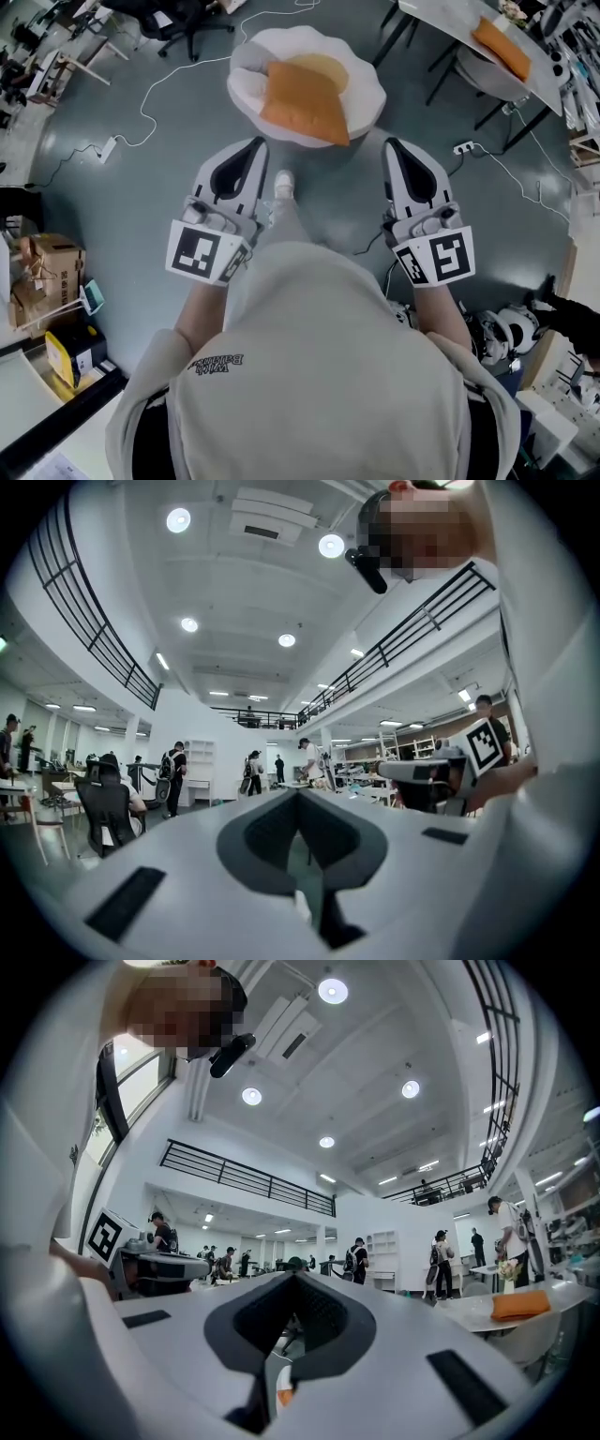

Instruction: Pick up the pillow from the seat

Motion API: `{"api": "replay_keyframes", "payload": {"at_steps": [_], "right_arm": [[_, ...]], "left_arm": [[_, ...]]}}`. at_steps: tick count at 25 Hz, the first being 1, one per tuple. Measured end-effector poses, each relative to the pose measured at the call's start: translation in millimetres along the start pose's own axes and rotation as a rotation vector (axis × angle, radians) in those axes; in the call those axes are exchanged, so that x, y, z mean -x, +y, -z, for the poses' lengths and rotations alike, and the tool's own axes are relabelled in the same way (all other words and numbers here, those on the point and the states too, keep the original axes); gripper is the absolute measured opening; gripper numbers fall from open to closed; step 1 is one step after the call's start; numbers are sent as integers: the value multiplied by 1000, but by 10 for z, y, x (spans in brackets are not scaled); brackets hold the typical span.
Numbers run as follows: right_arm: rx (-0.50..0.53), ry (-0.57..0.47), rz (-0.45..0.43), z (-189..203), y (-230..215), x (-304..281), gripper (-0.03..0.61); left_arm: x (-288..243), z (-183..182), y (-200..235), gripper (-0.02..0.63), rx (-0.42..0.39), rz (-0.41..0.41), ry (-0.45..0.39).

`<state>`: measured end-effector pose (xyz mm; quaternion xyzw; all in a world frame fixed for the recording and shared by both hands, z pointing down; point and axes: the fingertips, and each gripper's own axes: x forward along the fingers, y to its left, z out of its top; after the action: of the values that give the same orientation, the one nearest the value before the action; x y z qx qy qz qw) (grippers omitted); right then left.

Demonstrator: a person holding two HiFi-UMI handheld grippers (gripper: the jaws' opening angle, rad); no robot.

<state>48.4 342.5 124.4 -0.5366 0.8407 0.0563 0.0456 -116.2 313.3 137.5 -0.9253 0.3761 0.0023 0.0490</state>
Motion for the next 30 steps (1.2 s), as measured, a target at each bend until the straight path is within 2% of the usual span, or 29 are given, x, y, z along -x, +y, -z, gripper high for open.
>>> {"api": "replay_keyframes", "payload": {"at_steps": [8, 12, 26, 30], "right_arm": [[17, 20, 0, 299, -165, -416, 9], [-2, 67, 4, 475, -365, -750, 9], [-62, 199, 64, 1082, -1074, -2432, 9], [-60, 222, 106, 1183, -1324, -2948, 9]], "left_arm": [[-374, 337, 340, 9, 1, 6, 17], [-676, 381, 545, 9, -32, 26, 29], [-1975, 807, 2015, 9, 24, 75, 126], [-2364, 833, 2362, 9, 31, 135, 84]]}}
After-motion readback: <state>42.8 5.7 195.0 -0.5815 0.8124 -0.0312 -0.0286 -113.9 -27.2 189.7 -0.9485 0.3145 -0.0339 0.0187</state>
